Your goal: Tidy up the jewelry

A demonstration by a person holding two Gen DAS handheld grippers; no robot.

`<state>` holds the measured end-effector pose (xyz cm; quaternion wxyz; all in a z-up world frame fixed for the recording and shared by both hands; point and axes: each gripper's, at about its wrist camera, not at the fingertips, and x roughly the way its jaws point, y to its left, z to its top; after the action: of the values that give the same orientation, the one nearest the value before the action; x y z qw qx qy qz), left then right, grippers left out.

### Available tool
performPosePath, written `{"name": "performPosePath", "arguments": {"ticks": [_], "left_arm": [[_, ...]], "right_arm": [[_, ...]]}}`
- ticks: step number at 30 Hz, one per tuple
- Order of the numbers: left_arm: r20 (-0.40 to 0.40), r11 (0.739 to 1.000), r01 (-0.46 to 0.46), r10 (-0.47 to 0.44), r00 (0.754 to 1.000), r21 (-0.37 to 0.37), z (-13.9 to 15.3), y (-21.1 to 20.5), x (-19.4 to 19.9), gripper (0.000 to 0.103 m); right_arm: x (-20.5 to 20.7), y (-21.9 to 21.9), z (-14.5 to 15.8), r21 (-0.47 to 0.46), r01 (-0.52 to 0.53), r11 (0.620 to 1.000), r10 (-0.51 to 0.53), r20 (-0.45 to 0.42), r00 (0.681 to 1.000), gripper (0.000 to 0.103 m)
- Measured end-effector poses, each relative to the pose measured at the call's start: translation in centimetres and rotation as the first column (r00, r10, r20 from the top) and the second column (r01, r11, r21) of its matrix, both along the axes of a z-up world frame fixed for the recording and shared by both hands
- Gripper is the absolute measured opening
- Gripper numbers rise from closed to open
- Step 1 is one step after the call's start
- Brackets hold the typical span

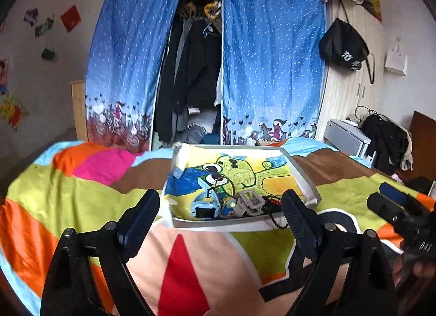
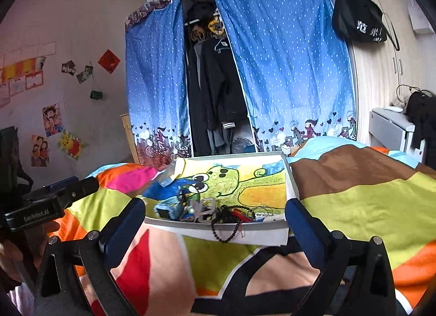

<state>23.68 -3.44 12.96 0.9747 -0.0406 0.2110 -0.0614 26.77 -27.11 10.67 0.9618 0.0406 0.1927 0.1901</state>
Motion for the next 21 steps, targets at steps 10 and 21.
{"name": "performPosePath", "arguments": {"ticks": [10, 21], "left_arm": [[0.082, 1.000, -0.008, 0.007, 0.997, 0.009, 1.3, 0.6, -9.3, 0.098], [0.093, 0.999, -0.036, 0.035, 0.995, 0.012, 0.4, 2.2, -17.1, 0.098]], "right_arm": [[-8.3, 0.3, 2.1, 0.030, 0.011, 1.000, -0.012, 0.052, 0.999, 0.103], [-16.5, 1.2, 1.4, 0.039, 0.050, 0.998, -0.053, 0.090, 0.994, 0.103]]}}
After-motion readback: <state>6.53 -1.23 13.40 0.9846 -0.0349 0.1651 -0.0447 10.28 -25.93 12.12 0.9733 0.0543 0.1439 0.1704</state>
